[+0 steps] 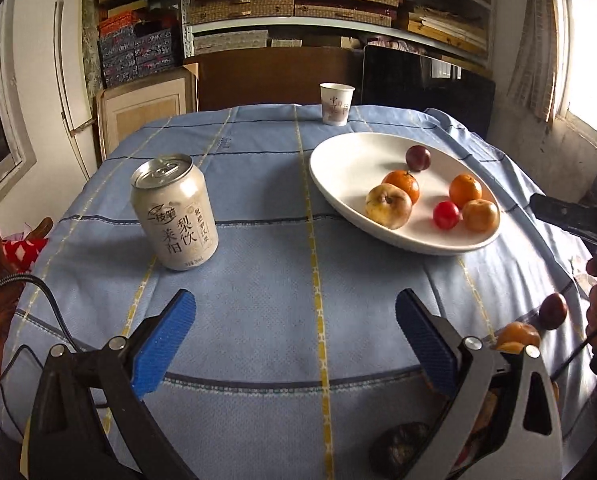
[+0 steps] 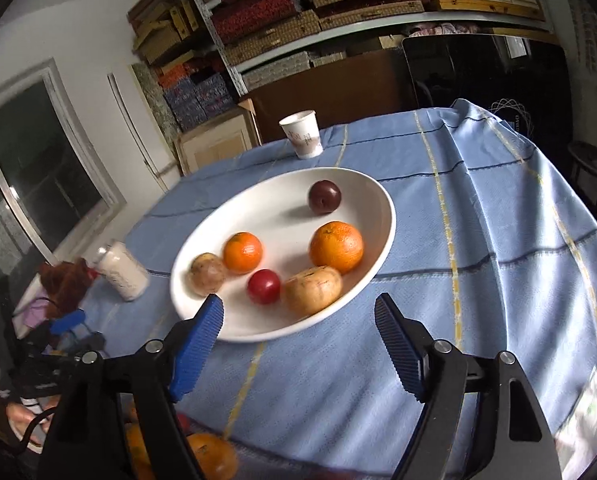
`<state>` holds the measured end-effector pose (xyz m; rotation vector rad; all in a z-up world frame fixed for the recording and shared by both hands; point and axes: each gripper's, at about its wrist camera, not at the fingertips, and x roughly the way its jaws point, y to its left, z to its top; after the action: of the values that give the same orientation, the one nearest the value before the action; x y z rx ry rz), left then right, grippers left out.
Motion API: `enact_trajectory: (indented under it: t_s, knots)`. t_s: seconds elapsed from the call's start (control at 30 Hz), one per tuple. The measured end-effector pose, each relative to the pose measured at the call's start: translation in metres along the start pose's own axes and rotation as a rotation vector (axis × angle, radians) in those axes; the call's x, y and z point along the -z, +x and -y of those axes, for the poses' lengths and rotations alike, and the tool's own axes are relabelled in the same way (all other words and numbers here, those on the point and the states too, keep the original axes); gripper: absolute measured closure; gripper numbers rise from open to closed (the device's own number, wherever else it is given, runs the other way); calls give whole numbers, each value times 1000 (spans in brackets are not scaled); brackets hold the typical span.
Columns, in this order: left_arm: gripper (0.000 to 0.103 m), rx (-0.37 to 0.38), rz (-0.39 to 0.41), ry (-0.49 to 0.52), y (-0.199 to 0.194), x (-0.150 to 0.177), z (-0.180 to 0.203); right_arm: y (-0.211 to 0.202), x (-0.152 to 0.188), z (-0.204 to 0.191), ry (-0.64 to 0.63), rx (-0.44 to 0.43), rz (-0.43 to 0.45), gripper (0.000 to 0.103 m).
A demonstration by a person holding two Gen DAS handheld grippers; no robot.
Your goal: Organize fruits
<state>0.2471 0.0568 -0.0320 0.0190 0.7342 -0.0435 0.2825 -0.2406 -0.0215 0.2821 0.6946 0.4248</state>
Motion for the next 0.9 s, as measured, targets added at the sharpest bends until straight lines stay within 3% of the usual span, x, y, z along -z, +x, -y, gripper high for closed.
enact_trajectory:
  t_s: [0.2,0.3,0.43,0.53,0.9]
  knots:
    - [5,21,-9,15,-10,12,2,-46,52,-31,11,-117,23,24]
    - [5,28,-6,29,-14,17,4,-70,80,-60,-38,-132,29,24]
    - [5,34,-17,26,-20,28,2,-69,108,-95,-136,-61,-43,25]
    - [5,43,-27,13,-22,35,-1,-60,118,-114,-213,-25,-89,35]
    - [5,93,-58,-99,-25,53,-25,-46,130,-134,-309,141,-77,38]
